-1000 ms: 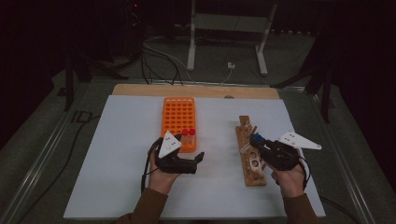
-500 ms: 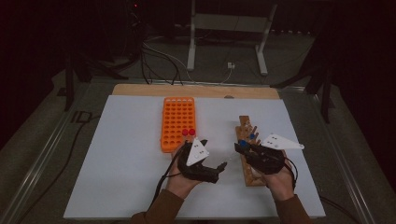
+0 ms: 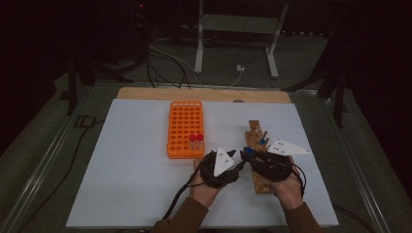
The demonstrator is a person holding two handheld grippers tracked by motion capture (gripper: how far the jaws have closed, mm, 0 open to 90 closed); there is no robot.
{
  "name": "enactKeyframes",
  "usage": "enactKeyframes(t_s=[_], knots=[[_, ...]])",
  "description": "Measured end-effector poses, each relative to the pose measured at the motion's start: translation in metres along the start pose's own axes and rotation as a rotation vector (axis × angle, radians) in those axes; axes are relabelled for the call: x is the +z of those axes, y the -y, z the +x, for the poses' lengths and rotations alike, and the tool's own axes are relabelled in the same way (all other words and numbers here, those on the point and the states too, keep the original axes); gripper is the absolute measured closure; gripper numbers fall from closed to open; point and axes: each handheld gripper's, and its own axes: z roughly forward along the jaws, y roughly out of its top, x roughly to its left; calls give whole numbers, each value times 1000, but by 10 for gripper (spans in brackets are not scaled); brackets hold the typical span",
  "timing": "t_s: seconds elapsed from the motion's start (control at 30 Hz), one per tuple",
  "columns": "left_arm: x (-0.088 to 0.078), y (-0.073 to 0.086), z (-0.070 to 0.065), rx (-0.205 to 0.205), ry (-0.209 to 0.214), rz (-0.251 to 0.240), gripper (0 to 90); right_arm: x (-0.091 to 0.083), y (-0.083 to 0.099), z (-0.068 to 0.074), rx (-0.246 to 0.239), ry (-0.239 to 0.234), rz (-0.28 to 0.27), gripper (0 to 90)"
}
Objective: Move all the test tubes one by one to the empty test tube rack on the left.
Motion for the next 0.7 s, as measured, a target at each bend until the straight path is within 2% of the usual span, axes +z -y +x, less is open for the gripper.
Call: enactKeyframes(t_s=[0.13,0.23,0.7], knots=[[1,0,1,-23,31,-7,682,2,0,1,-2,-3,1,762],[1,0,1,-24,46,-7,730,2,1,2,-1,-6,3,763],[2,1,-1,-19,51,-14,777,2,1,1,-1,-9,1,759]])
